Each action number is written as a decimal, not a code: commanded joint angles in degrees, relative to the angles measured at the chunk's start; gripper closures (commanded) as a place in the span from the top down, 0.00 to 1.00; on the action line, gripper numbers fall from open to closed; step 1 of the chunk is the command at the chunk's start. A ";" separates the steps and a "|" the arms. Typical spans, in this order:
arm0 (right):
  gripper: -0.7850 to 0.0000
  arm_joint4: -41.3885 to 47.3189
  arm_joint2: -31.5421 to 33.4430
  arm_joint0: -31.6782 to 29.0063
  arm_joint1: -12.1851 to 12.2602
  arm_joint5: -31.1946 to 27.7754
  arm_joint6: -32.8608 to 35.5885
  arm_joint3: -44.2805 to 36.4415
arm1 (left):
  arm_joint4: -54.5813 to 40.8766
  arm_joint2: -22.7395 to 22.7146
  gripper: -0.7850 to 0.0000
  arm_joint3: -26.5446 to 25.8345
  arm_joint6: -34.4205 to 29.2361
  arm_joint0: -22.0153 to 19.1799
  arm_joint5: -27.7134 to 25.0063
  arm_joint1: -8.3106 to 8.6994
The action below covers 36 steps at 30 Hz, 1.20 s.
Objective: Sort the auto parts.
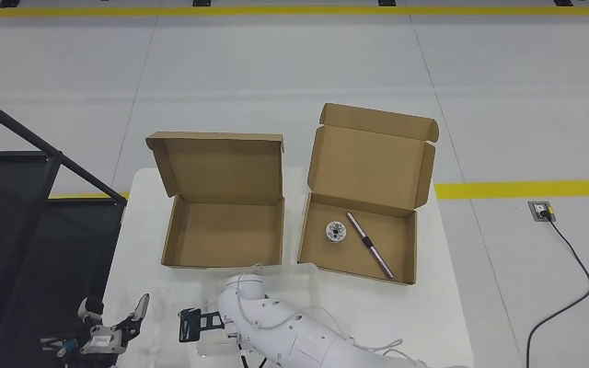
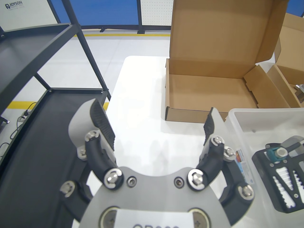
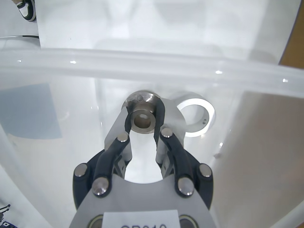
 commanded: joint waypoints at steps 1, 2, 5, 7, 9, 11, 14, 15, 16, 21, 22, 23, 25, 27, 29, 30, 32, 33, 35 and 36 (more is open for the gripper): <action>0.00 -0.19 0.32 0.20 0.04 -0.13 -0.32 -0.01 | 0.00 0.00 1.00 0.00 0.00 0.00 0.00 0.00; 0.00 -0.21 0.57 0.35 0.12 -0.45 -0.49 -0.08 | 0.00 0.00 1.00 0.00 0.00 0.00 0.00 0.00; 0.00 0.02 1.50 0.83 0.55 -1.89 -0.66 -1.02 | 0.00 0.00 1.00 0.00 0.00 0.00 0.00 0.00; 0.00 0.03 2.19 1.07 1.00 -2.47 -0.42 -2.11 | 0.00 0.00 1.00 0.00 0.00 0.00 0.00 0.00; 0.00 -0.26 3.01 1.29 1.62 -2.24 -0.11 -3.63 | 0.00 0.00 1.00 0.00 0.00 0.00 0.00 0.00; 0.00 -0.45 4.13 1.45 2.46 -2.25 0.01 -5.94 | 0.00 0.00 1.00 0.00 0.00 0.00 0.00 0.00; 0.00 -0.73 6.09 1.13 4.13 -2.71 1.68 -10.27 | 0.00 0.00 1.00 0.00 0.00 0.00 0.00 0.00; 0.00 -0.76 6.86 0.85 4.77 -2.84 2.73 -11.95 | 0.00 0.00 1.00 0.00 0.00 0.00 0.00 0.00; 0.00 -0.67 7.69 0.48 5.42 -3.11 4.02 -13.79 | 0.00 0.00 1.00 0.00 0.00 0.00 0.00 0.00; 0.00 -0.95 12.09 -2.84 8.92 -3.59 11.64 -24.42 | 0.00 0.00 1.00 0.00 0.00 0.00 0.00 0.00; 0.00 -1.09 12.94 -3.69 9.60 -3.93 13.19 -26.69 | 0.00 0.00 1.00 0.00 0.00 0.00 0.00 0.00; 0.00 -1.29 13.88 -4.56 10.27 -4.07 14.44 -28.98 | 0.00 0.00 1.00 0.00 0.00 0.00 0.00 0.00; 0.00 -2.00 15.69 -6.49 11.54 -4.17 16.23 -33.47 | 0.00 0.00 1.00 0.00 0.00 0.00 0.00 0.00; 0.00 -3.13 17.48 -8.47 12.74 -4.42 16.75 -37.74 | 0.00 0.00 1.00 0.00 0.00 0.00 0.00 0.00; 0.00 -4.63 19.25 -10.48 13.84 -4.51 15.80 -41.62 | 0.00 0.00 1.00 0.00 0.00 0.00 0.00 0.00; 0.00 -5.43 20.01 -11.44 14.34 -4.81 15.07 -43.33 | 0.00 0.00 1.00 0.00 0.00 0.00 0.00 0.00; 0.00 -6.36 21.52 -13.15 15.25 -6.19 13.46 -45.93 | 0.00 0.00 1.00 0.00 0.00 0.00 0.00 0.00; 0.00 -6.50 22.53 -13.78 15.64 -6.54 12.37 -47.26 | 0.00 0.00 1.00 0.00 0.00 0.00 0.00 0.00; 0.00 -7.17 23.76 -14.61 16.17 -6.79 11.44 -48.49 | 0.00 0.00 1.00 0.00 0.00 0.00 0.00 0.00; 0.00 -7.17 23.76 -14.61 16.17 -6.79 11.44 -48.49 | 0.00 0.00 1.00 0.00 0.00 0.00 0.00 0.00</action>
